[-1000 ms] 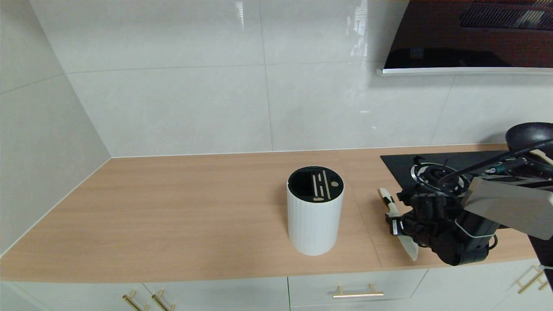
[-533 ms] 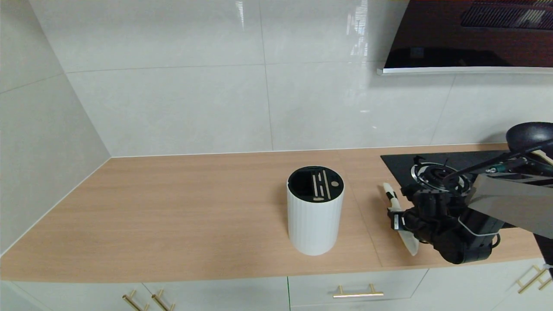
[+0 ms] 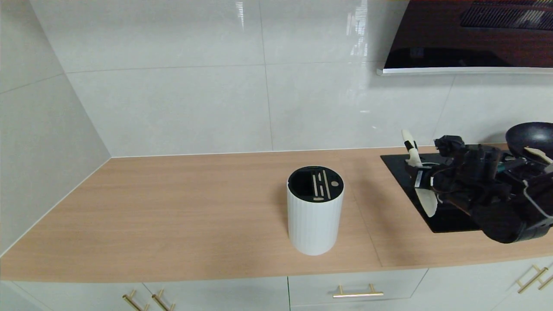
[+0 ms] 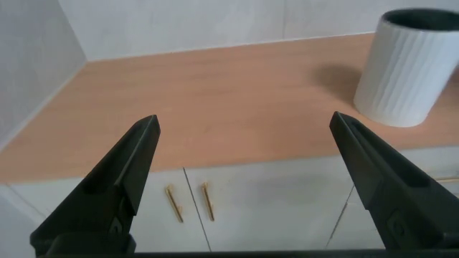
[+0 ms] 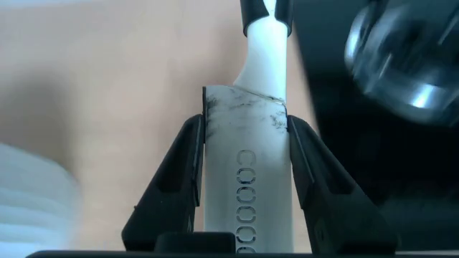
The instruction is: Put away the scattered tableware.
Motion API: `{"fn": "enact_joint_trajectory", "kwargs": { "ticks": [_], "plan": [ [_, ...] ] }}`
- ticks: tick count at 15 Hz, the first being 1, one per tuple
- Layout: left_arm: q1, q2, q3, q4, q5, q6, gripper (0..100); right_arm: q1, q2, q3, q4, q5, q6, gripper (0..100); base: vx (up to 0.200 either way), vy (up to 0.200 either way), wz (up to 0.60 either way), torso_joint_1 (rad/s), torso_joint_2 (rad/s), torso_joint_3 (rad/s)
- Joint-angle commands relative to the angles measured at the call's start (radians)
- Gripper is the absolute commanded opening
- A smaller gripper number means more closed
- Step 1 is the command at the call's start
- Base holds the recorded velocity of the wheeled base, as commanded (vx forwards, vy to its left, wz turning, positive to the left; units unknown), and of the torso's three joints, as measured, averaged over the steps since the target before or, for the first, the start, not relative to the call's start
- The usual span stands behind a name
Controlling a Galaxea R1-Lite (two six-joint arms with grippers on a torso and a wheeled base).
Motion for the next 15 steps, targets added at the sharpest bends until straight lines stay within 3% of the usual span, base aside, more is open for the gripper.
{"fn": "enact_joint_trajectory", "kwargs": {
  "ticks": [1,3,4,5,6,7,8,9,10,12,15],
  "plan": [
    [0.0,0.335,-0.247,0.009,-0.143,0.01,100,0.02,-0.204,-0.041,0.098,0.006,0.001,0,0.0,0.0,0.0,0.0,0.0,0.0],
    [-0.002,0.484,-0.351,0.006,-0.181,-0.001,100,0.058,-0.273,-0.045,0.172,0.003,0.001,0,0.0,0.0,0.0,0.0,0.0,0.0],
    [-0.074,0.639,-0.486,0.004,-0.207,-0.097,100,0.132,-0.348,-0.039,0.25,0.0,0.001,0,0.0,0.0,0.0,0.0,0.0,0.0],
    [-0.12,0.68,-0.529,0.004,-0.205,-0.162,100,0.167,-0.374,-0.039,0.281,0.0,0.001,0,0.0,0.0,0.0,0.0,0.0,0.0],
    [-0.242,0.746,-0.587,0.0,-0.205,-0.323,100,0.245,-0.422,-0.019,0.35,-0.003,0.001,0,0.0,0.0,0.0,0.0,0.0,0.0],
    [-0.291,0.787,-0.595,-0.019,-0.207,-0.415,100,0.299,-0.44,0.002,0.375,-0.004,-0.001,0,0.0,0.0,0.0,0.0,0.0,0.0],
    [-0.301,0.801,-0.595,-0.03,-0.207,-0.436,100,0.314,-0.443,0.008,0.378,-0.004,-0.001,0,0.0,0.0,0.0,0.0,0.0,0.0],
    [-0.362,0.879,-0.595,-0.079,-0.207,-0.524,100,0.393,-0.446,0.025,0.379,-0.017,-0.001,0,0.0,0.0,0.0,0.0,0.0,0.0],
    [-0.397,0.929,-0.598,-0.128,-0.209,-0.573,100,0.439,-0.443,0.025,0.381,-0.032,-0.001,0,0.0,0.0,0.0,0.0,0.0,0.0],
    [-0.482,1.119,-0.65,-0.293,-0.204,-0.639,100,0.509,-0.437,0.021,0.379,-0.064,0.001,0,0.0,0.0,0.0,0.0,0.0,0.0],
    [-0.557,1.373,-0.739,-0.413,-0.199,-0.654,100,0.569,-0.428,0.019,0.379,-0.066,0.037,0,0.0,0.0,0.0,0.0,0.0,0.0]
  ]
}}
